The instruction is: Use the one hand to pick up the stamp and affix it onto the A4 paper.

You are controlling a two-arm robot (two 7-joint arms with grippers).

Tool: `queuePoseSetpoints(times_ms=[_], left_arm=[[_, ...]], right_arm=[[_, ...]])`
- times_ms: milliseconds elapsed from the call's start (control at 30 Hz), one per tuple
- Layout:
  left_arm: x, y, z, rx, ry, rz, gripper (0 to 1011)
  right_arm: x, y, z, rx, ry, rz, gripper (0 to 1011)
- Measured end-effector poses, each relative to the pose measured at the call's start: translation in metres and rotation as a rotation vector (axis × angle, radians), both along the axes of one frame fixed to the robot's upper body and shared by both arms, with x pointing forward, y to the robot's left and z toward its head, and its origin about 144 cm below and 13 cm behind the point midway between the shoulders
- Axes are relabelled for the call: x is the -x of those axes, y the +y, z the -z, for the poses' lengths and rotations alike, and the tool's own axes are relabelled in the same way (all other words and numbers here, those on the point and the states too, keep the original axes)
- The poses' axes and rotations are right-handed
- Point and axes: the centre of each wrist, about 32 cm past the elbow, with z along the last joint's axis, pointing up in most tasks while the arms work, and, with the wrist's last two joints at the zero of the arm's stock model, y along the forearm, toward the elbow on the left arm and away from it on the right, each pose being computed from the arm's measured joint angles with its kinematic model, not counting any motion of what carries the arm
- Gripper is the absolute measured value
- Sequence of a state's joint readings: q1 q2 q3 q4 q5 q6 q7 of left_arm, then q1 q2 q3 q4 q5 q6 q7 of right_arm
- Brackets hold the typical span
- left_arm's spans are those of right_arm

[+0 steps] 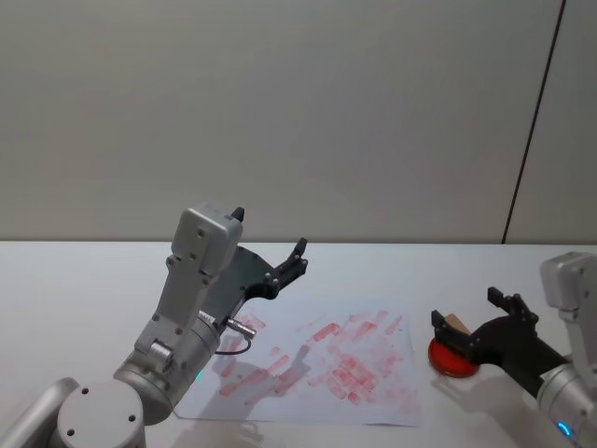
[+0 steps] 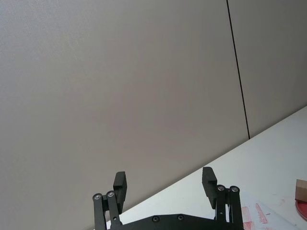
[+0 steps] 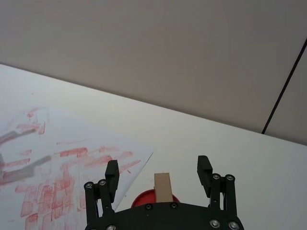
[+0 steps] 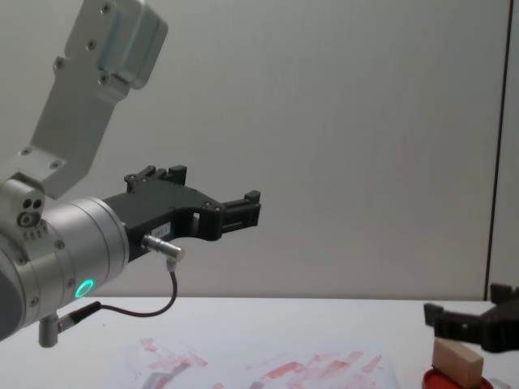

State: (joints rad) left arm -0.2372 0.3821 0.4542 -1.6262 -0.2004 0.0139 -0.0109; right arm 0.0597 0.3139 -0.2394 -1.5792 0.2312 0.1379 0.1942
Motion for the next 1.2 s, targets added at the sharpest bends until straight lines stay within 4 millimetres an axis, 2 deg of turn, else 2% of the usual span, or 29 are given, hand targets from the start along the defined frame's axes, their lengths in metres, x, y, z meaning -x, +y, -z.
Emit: queuePoseSetpoints(times_ms=[700, 900, 933, 1067, 1200], left_arm=[[0.0, 0.0, 0.0, 0.0, 0.0, 0.0, 1003], [0.0, 0.0, 0.0, 0.0, 0.0, 0.0, 1002], [0.0, 0.0, 0.0, 0.0, 0.0, 0.0, 1002], [0.0, 0.0, 0.0, 0.0, 0.0, 0.0, 1003], [0.0, 0.0, 0.0, 0.0, 0.0, 0.0, 1003]], right_arm=[[-0.019, 0.005, 0.011, 0.039, 0.111, -0.025, 997], [-0.023, 0.005, 0.013, 0.044, 0.131, -0.024, 887], [-0.023, 0.005, 0.013, 0.044, 0.135, -0.024, 836], [-0.025, 0.006, 0.014, 0.046, 0.145, -0.022, 754], [-0.027, 0.006, 0.015, 0.047, 0.151, -0.021, 615]])
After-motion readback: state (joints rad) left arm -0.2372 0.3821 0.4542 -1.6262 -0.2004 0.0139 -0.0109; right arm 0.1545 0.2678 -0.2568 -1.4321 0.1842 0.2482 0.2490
